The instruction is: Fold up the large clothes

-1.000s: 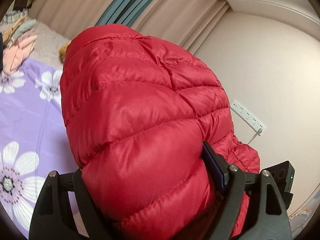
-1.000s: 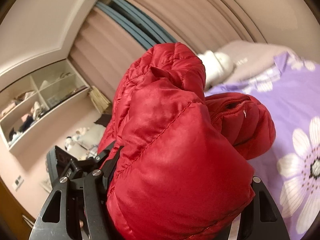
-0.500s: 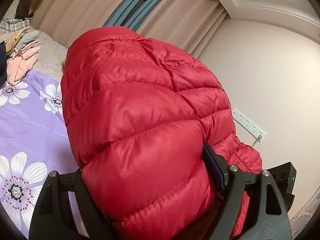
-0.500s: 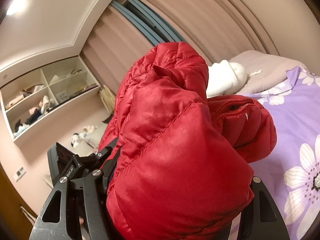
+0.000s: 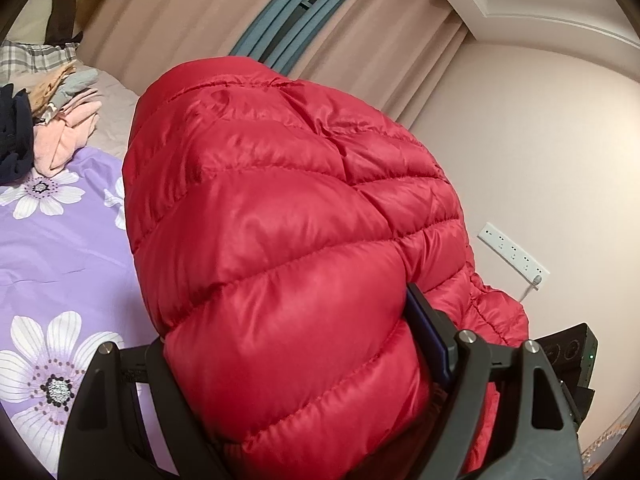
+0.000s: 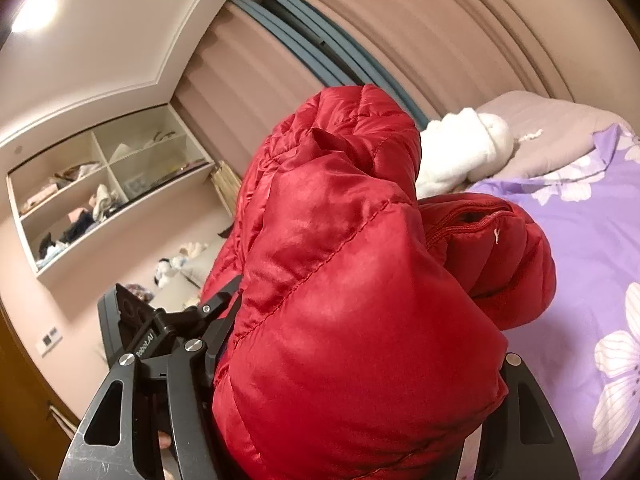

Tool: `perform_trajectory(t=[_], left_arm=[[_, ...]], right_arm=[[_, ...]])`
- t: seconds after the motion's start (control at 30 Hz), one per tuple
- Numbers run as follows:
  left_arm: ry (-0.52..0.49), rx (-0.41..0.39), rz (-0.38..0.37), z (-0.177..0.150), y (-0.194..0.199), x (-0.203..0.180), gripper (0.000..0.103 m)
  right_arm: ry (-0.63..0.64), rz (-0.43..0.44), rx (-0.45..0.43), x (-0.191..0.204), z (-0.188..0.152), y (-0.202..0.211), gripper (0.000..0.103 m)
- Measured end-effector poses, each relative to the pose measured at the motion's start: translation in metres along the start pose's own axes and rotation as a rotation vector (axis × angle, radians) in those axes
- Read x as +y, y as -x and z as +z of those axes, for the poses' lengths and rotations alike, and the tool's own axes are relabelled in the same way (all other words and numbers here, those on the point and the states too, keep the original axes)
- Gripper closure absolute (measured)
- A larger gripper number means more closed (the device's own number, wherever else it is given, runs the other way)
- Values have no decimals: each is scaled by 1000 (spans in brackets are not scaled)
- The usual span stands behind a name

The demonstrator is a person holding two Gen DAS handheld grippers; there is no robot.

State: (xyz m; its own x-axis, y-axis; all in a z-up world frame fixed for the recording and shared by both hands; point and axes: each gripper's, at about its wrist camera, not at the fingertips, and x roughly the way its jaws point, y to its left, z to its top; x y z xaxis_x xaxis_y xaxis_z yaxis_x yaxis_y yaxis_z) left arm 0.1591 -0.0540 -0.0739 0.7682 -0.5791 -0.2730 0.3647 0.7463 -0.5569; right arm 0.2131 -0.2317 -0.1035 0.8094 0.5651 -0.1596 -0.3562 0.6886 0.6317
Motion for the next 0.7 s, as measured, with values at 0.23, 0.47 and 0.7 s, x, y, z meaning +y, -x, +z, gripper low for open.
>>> perform_trajectory(t=[0.23,0.47,0.7], left_arm=[[3,-21,36,10,14,15,19],[-7,-42,84,20,22,35,19],[-12,-30,146,27,-5,70,19]], right_arm=[[23,25,30,15,-1,-15,35],[28,61,66,22,-4,-35,35],[44,44,115,14,-3,-71,35]])
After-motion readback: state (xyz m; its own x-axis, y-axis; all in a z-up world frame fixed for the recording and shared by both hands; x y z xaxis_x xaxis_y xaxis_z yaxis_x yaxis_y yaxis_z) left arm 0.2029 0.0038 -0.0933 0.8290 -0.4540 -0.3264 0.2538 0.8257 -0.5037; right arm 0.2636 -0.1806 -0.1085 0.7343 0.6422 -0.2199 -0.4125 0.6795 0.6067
